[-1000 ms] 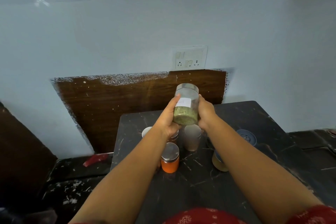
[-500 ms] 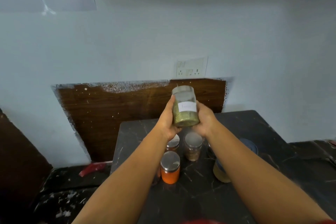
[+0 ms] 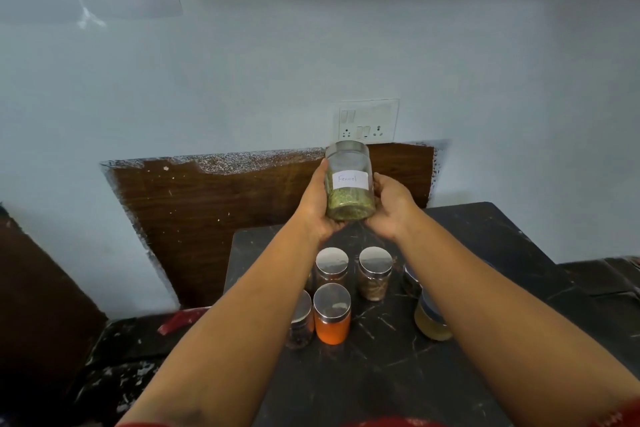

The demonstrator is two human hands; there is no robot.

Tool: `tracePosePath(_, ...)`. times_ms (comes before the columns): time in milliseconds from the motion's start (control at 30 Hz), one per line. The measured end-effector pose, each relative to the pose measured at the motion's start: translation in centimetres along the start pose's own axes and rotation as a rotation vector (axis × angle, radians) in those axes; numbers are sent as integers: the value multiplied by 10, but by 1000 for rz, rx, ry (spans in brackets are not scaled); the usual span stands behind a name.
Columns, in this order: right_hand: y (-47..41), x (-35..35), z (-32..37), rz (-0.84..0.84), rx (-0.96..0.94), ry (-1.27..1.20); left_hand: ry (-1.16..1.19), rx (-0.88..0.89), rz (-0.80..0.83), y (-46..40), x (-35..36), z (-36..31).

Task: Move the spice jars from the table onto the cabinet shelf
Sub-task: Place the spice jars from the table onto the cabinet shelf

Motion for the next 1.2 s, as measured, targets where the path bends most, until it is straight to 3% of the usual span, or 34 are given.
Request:
tracePosePath(200,2,9,3,-7,-13,-30,-9,21,16,0,2,-11)
tracePosePath(367,9,36,9,151,-71,83,-102,94,-28,-2,-5,-42)
tracePosePath(500,28,77,21,310,-283,410,-139,203,-18,10,1,-86)
tracePosePath(600,35,100,35,279,-428,619,-171,312,-4,21,10,-120)
tracePosePath(1200,112,299,201,245,-1272,914,-585,985,-41,127,89,-362)
Point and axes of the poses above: each hand's wrist, its own y-axis away from the middle knuckle, its own x-axis out of the palm, z = x × y, the point moved 8 cm from there along -y, towards the middle knuckle, and after that the axes turned 5 degrees about -z, right-handed, at the moved point
